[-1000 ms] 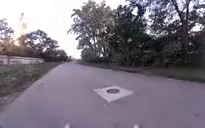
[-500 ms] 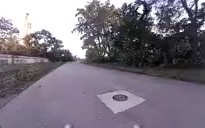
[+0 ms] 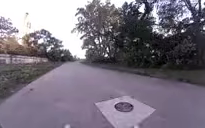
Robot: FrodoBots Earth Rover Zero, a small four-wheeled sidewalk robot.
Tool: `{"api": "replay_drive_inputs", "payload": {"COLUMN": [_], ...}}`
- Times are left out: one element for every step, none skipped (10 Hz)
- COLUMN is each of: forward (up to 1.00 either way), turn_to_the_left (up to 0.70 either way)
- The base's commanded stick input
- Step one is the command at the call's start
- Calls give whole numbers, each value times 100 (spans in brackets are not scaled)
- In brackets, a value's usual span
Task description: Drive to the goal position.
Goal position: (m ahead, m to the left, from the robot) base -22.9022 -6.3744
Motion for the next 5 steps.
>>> {"api": "replay_drive_inputs", "payload": {"forward": [70,70,70,70,70], "turn_to_the_left": [35,35,35,35,35]}}
